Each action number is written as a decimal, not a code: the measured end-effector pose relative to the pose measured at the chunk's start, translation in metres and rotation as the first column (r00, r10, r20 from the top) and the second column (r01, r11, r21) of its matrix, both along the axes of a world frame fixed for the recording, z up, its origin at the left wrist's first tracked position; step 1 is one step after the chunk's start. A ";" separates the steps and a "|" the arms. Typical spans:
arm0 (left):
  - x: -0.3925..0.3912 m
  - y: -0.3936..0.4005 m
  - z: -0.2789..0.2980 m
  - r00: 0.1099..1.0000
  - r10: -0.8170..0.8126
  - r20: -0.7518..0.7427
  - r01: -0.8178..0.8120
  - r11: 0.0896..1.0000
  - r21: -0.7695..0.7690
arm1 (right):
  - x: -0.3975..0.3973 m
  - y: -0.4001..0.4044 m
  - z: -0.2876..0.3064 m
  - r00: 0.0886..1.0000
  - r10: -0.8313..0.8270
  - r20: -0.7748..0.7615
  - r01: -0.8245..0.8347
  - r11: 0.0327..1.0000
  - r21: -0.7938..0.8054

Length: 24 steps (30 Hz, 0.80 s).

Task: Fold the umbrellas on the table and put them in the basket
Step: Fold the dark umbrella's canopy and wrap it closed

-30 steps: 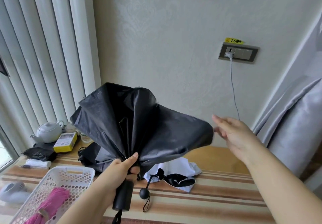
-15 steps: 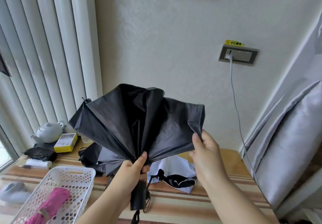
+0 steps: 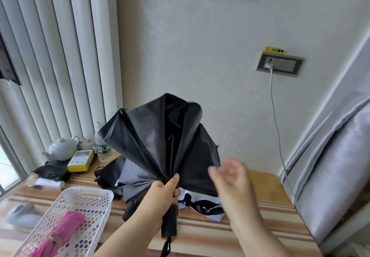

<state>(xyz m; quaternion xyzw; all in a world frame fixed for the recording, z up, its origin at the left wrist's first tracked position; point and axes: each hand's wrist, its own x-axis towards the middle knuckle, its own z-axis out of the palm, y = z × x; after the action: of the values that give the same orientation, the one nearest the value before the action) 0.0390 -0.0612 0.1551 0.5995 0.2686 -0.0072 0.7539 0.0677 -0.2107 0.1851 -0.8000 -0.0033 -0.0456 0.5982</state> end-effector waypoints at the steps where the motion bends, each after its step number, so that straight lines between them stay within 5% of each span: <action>1: 0.000 -0.005 -0.001 0.999 0.008 -0.036 -0.004 0.996 0.092 | -0.003 0.013 0.001 0.985 0.137 -0.105 -0.144 0.988 -0.062; 4: -0.005 -0.019 0.000 0.995 0.009 -0.097 0.021 0.953 0.304 | 0.000 0.045 -0.010 0.905 0.286 -0.315 -0.310 0.950 -0.029; 8: -0.015 -0.024 -0.001 0.983 -0.169 -0.066 0.180 0.867 0.466 | 0.007 0.057 -0.029 0.947 0.207 -0.245 -0.132 0.947 0.293; 14: -0.021 -0.011 0.004 0.900 -0.361 -0.244 0.429 0.642 0.636 | 0.012 0.046 -0.045 0.972 0.124 -0.198 -0.028 0.904 0.427; 16: -0.021 -0.002 0.006 0.885 -0.393 -0.251 0.466 0.732 0.497 | 0.014 0.044 -0.048 0.973 0.126 -0.196 -0.020 0.882 0.470; 18: -0.021 0.008 0.004 0.898 -0.423 -0.125 0.437 0.892 0.118 | 0.014 0.043 -0.050 0.976 0.141 -0.163 -0.042 0.866 0.498; 20: -0.020 0.014 0.007 0.911 -0.413 0.014 0.405 0.887 -0.222 | 0.013 0.044 -0.050 0.977 0.168 -0.128 -0.080 0.855 0.512; 22: -0.019 0.016 0.009 0.911 -0.409 0.054 0.401 0.845 -0.353 | 0.013 0.044 -0.051 0.975 0.189 -0.113 -0.102 0.843 0.528; 24: -0.018 0.011 0.010 0.911 -0.405 0.076 0.406 0.854 -0.325 | 0.014 0.043 -0.051 0.975 0.192 -0.111 -0.106 0.844 0.526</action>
<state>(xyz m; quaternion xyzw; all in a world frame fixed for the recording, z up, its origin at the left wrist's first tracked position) 0.0207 -0.0504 0.1647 0.5060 0.1293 -0.2099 0.8266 0.0816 -0.1679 0.1338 -0.6082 -0.0052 0.0659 0.7910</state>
